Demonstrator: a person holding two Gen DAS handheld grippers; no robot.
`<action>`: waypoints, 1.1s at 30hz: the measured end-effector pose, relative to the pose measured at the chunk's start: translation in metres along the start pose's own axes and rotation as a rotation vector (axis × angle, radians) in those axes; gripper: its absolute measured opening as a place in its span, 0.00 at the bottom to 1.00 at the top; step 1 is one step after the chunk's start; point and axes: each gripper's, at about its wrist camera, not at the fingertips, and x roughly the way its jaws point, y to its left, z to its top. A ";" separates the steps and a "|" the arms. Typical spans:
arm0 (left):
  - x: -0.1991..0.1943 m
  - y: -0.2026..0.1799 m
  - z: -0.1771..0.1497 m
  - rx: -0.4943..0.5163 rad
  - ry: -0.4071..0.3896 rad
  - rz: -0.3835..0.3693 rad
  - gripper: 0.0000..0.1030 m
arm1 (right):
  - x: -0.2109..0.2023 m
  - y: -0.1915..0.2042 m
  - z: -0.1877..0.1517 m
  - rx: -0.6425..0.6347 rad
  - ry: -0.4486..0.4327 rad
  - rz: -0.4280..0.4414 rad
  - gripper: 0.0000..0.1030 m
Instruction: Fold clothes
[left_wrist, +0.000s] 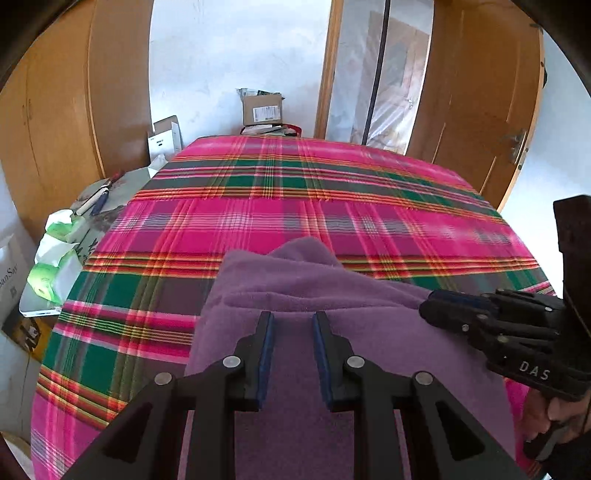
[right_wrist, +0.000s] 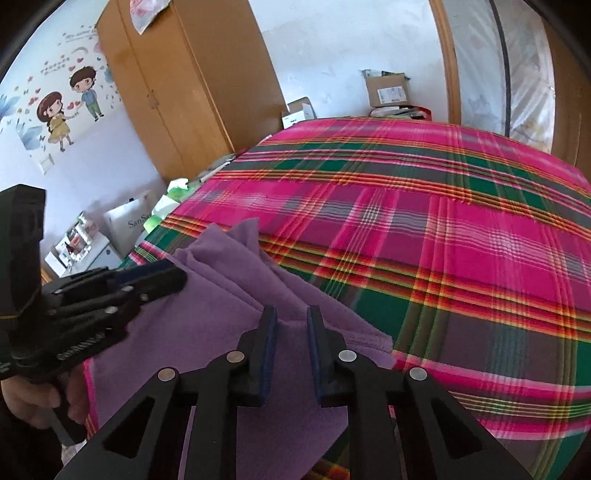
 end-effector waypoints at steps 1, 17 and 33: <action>0.001 0.000 -0.001 0.003 0.000 0.004 0.22 | 0.001 -0.001 0.000 0.001 0.000 0.002 0.16; 0.002 -0.013 -0.002 0.039 0.015 0.089 0.22 | 0.006 -0.005 0.000 0.017 0.011 0.023 0.16; -0.044 -0.036 0.004 0.075 -0.030 0.187 0.22 | -0.025 0.008 0.001 0.008 -0.028 0.024 0.18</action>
